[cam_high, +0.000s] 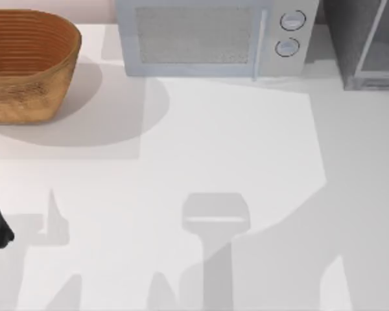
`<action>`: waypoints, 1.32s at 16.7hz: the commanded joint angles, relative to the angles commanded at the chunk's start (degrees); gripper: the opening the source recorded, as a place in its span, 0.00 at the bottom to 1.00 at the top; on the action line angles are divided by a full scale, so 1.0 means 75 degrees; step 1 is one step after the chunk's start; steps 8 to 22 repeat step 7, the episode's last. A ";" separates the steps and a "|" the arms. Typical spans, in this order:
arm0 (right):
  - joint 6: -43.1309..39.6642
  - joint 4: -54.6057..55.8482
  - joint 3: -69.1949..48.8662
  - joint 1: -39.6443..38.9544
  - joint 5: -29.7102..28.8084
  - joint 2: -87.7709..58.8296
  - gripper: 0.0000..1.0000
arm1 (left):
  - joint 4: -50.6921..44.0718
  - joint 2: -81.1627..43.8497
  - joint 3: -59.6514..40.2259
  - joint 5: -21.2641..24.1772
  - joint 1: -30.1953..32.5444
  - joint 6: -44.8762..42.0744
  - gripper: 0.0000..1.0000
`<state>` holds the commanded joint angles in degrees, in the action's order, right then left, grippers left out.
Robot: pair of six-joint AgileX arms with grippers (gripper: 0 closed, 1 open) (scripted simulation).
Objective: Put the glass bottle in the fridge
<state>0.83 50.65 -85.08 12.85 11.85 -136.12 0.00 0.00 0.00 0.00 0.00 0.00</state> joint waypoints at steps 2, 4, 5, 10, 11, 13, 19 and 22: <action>0.0000 0.0000 0.0000 0.0000 0.0000 0.0000 1.00 | 0.0000 0.0000 0.0000 0.0000 0.0000 0.0000 1.00; 0.0000 0.0000 0.0000 0.0000 0.0000 0.0000 1.00 | 0.0000 0.0000 0.0000 0.0000 0.0000 0.0000 1.00; 0.0000 0.0000 0.0000 0.0000 0.0000 0.0000 1.00 | 0.0000 0.0000 0.0000 0.0000 0.0000 0.0000 1.00; 0.0000 0.0000 0.0000 0.0000 0.0000 0.0000 1.00 | 0.0000 0.0000 0.0000 0.0000 0.0000 0.0000 1.00; 0.0000 0.0000 0.0000 0.0000 0.0000 0.0000 1.00 | 0.0000 0.0000 0.0000 0.0000 0.0000 0.0000 1.00; 0.0000 0.0000 0.0000 0.0000 0.0000 0.0000 1.00 | 0.0000 0.0000 0.0000 0.0000 0.0000 0.0000 1.00; 0.0000 0.0000 0.0000 0.0000 0.0000 0.0000 1.00 | 0.0000 0.0000 0.0000 0.0000 0.0000 0.0000 1.00; 0.0000 0.0000 0.0000 0.0000 0.0000 0.0000 1.00 | 0.0000 0.0000 0.0000 0.0000 0.0000 0.0000 1.00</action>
